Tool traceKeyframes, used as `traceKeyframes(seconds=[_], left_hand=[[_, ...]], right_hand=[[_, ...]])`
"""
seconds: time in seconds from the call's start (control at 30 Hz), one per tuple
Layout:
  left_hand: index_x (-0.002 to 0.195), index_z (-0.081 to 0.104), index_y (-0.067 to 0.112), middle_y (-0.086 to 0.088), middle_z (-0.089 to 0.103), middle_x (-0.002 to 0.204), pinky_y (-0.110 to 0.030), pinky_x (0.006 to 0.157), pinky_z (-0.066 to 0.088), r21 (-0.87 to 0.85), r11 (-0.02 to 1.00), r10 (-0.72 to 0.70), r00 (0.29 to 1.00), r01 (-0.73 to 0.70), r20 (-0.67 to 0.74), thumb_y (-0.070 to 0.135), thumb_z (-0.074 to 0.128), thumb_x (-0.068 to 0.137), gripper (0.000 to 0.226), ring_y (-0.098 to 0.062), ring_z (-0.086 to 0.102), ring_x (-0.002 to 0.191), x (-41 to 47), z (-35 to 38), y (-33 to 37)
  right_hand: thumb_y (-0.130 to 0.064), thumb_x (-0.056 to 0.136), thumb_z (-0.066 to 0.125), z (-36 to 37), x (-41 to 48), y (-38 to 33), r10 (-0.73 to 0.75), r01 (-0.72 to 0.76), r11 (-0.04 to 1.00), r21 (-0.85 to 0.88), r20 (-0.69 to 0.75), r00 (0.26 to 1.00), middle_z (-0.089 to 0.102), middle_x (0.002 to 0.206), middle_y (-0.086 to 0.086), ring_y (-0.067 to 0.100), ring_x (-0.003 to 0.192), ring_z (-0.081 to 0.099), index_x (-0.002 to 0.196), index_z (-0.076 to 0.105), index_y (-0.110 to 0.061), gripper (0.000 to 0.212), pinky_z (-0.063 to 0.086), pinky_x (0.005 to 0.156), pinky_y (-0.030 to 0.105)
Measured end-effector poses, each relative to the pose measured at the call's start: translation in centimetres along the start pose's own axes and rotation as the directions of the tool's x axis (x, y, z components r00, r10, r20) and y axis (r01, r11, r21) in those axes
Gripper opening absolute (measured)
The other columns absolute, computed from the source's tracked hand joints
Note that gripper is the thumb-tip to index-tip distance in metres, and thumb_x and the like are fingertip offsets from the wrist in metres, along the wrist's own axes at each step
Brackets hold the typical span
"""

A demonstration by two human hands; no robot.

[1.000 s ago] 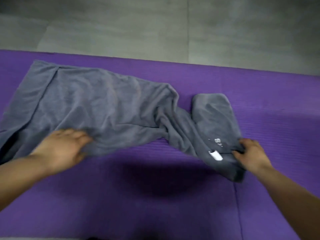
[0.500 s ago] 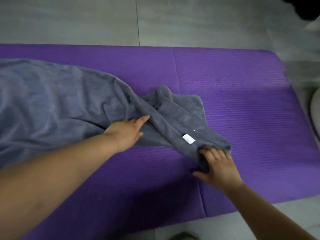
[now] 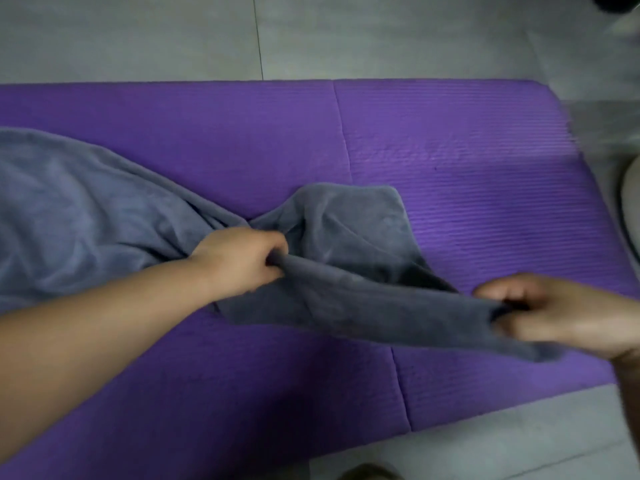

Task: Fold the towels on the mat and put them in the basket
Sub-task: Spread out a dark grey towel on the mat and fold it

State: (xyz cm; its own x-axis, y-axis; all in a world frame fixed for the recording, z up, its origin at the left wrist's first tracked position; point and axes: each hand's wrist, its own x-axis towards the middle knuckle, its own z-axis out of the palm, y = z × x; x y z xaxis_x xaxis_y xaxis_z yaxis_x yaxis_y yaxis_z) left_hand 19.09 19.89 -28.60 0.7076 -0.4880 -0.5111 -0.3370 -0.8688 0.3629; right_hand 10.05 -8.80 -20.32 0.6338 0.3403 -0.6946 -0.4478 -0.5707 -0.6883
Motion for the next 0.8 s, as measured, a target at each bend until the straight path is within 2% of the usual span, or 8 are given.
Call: traceKeyframes(seconds=[0.1,0.2,0.3,0.37,0.47,0.63,0.73,0.8], left_hand=[[0.093,0.058,0.016,0.001,0.062,0.064,-0.030,0.068,0.047,-0.380,0.925,-0.155,0.885,-0.027,-0.439,0.018,0.060,0.084,0.009,-0.020,0.063,0.069,1.0,-3.3,-0.2],[0.131,0.040,0.014,-0.002,0.061,0.099,-0.026,0.088,0.042,-0.582,0.804,-0.357,0.683,-0.123,-0.638,0.012,0.055,0.086,0.047,-0.020,0.058,0.092,3.7,-5.4,-1.3],[0.142,0.026,0.008,-0.012,0.045,0.137,-0.032,0.105,0.035,-0.517,0.856,-0.350,0.741,0.004,-0.573,0.013,0.057,0.086,0.065,-0.027,0.047,0.123,4.4,-2.8,-2.3],[0.133,0.044,0.003,-0.022,0.047,0.135,-0.045,0.098,0.041,-0.160,0.987,-0.074,0.812,-0.025,-0.579,0.015,0.067,0.078,0.061,-0.036,0.050,0.120,2.9,0.6,-2.9],[0.109,0.066,0.002,-0.024,0.063,0.112,-0.057,0.078,0.048,0.294,0.953,0.203,0.883,-0.077,-0.424,0.021,0.090,0.044,0.072,-0.040,0.065,0.094,1.1,4.3,-5.1],[0.100,0.068,0.001,-0.019,0.069,0.097,-0.053,0.069,0.052,0.346,0.938,0.171,0.903,-0.027,-0.393,0.016,0.091,0.038,0.068,-0.035,0.069,0.078,1.4,4.6,-6.6],[0.107,0.064,0.002,-0.017,0.068,0.102,-0.044,0.079,0.049,0.218,0.976,0.097,0.895,0.000,-0.435,0.000,0.070,0.069,0.039,-0.036,0.067,0.085,2.5,3.0,-5.4],[0.126,0.054,0.010,-0.015,0.061,0.119,-0.036,0.093,0.039,0.055,0.998,-0.013,0.902,0.040,-0.431,0.004,0.048,0.088,0.038,-0.033,0.058,0.108,3.0,1.8,-5.2]], right_hand=[[0.006,0.066,0.067,-4.4,0.7,-3.5,-0.146,0.152,0.988,0.004,-0.257,0.955,0.054,0.041,-0.008,-0.003,0.039,0.046,0.043,0.063,-0.028,0.041,0.036,0.041,0.007],[-0.008,0.078,0.059,-9.0,6.8,-5.7,-0.220,0.281,0.959,-0.027,-0.697,0.683,0.060,0.051,-0.015,-0.005,0.050,0.051,0.061,0.071,-0.032,0.032,0.039,0.052,0.006],[-0.019,0.089,0.057,-10.5,13.8,-4.3,-0.079,0.139,0.990,-0.014,-0.876,0.475,0.058,0.119,0.002,0.005,0.108,0.055,0.133,0.045,-0.011,0.046,0.040,0.085,0.009],[-0.023,0.094,0.050,-9.1,16.1,-1.1,0.097,-0.070,0.995,0.073,-0.896,0.434,0.037,0.144,0.016,0.022,0.133,0.036,0.140,0.027,0.001,0.057,0.025,0.102,0.018],[-0.026,0.092,0.050,-4.7,16.8,3.5,0.179,-0.276,0.960,0.049,-0.865,0.469,0.048,0.132,0.025,0.034,0.127,0.042,0.125,0.049,0.007,0.046,0.027,0.106,0.034],[-0.032,0.080,0.067,1.2,15.5,6.9,-0.046,-0.303,0.912,-0.275,-0.805,0.591,0.046,0.133,0.020,0.034,0.129,0.034,0.111,0.061,0.002,0.047,0.015,0.100,0.021],[-0.016,0.079,0.064,1.1,15.8,5.9,-0.173,-0.018,0.978,-0.206,-0.866,0.470,0.066,0.102,0.007,0.020,0.106,0.053,0.085,0.066,0.006,0.023,0.031,0.096,0.027],[-0.006,0.087,0.055,0.2,15.1,3.7,-0.038,0.277,0.956,0.091,-0.904,0.425,0.063,0.063,-0.018,-0.005,0.068,0.055,0.069,0.057,-0.008,0.019,0.045,0.073,0.021]])
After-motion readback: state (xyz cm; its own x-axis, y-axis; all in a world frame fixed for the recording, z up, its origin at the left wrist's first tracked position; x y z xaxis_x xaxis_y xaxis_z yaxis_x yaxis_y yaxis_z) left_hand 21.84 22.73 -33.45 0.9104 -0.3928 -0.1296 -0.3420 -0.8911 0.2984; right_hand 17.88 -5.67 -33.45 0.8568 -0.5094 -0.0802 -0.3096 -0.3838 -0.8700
